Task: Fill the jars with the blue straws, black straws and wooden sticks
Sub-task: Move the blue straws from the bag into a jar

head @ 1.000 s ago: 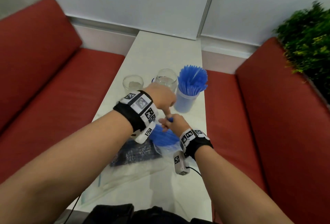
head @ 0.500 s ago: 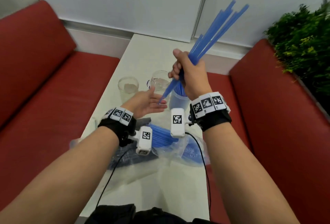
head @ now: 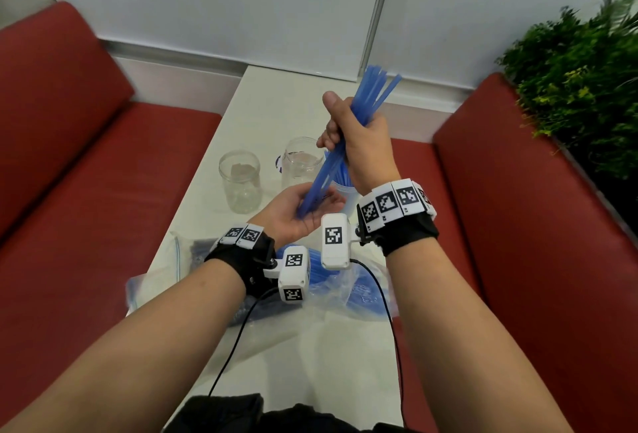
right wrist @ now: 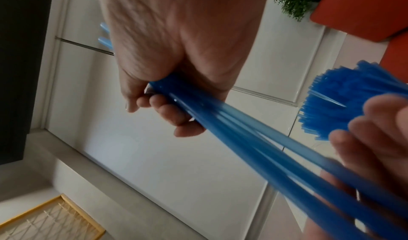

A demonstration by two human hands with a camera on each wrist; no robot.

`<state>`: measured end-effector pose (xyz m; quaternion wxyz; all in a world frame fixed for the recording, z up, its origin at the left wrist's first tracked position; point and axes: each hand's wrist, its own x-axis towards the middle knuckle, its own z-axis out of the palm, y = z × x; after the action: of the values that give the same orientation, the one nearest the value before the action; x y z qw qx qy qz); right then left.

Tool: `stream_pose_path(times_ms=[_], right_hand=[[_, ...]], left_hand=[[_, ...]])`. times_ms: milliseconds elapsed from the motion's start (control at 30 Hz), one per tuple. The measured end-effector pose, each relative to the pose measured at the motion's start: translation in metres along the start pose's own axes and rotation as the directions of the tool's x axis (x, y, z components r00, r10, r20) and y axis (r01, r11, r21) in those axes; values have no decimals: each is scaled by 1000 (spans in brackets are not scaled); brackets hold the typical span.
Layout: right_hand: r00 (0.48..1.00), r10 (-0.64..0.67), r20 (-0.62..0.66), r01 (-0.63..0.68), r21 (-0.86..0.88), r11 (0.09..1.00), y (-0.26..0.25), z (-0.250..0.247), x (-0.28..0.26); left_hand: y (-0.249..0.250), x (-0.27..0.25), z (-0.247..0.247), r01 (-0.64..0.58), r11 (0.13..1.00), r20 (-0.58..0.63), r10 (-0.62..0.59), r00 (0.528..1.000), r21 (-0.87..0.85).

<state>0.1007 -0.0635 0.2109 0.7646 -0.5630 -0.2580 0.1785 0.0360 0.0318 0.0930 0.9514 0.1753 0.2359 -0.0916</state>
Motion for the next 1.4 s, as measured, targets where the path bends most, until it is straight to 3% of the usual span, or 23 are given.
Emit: stream_pose_path(times_ms=[100, 233, 400, 500, 633, 733, 900, 1067, 1233, 1300, 1400], right_hand=[[1000, 25, 4, -25, -14, 1000, 5, 2, -2], [990, 131, 60, -131, -7, 991, 10, 0, -6], [983, 186, -1, -186, 40, 982, 14, 1, -6], [977, 212, -13, -212, -11, 977, 17, 0, -2], [952, 299, 70, -291, -105, 951, 13, -9, 3], [904, 386, 183, -318, -316, 894, -1, -19, 4], [833, 495, 245, -272, -599, 754, -34, -38, 14], [866, 473, 160, -287, -616, 733, -25, -36, 16], [811, 542, 220, -289, -655, 698, -25, -48, 23], [832, 513, 212, -266, -659, 704, -31, -52, 28], [932, 345, 109, -212, -609, 764, -50, -60, 43]], left_hand=[[-3, 1, 5, 8, 1000, -98, -8, 995, 4], [0, 6, 11, 37, 999, -143, -32, 989, 32], [3, 9, 12, -84, 995, -248, 69, 966, -53], [5, 14, 9, -11, 996, -180, 27, 983, 94], [7, 10, -6, 226, 968, 42, -232, 972, 109], [8, 8, -15, 263, 949, 57, -276, 959, 171], [12, 4, -26, 232, 937, -61, -224, 973, 261], [11, 17, -25, 96, 988, -152, -77, 985, 124], [16, 29, -32, 84, 972, -263, -23, 965, 221], [18, 35, -32, 42, 974, -288, 24, 957, 221], [21, 45, -32, -45, 966, -368, 139, 919, 254]])
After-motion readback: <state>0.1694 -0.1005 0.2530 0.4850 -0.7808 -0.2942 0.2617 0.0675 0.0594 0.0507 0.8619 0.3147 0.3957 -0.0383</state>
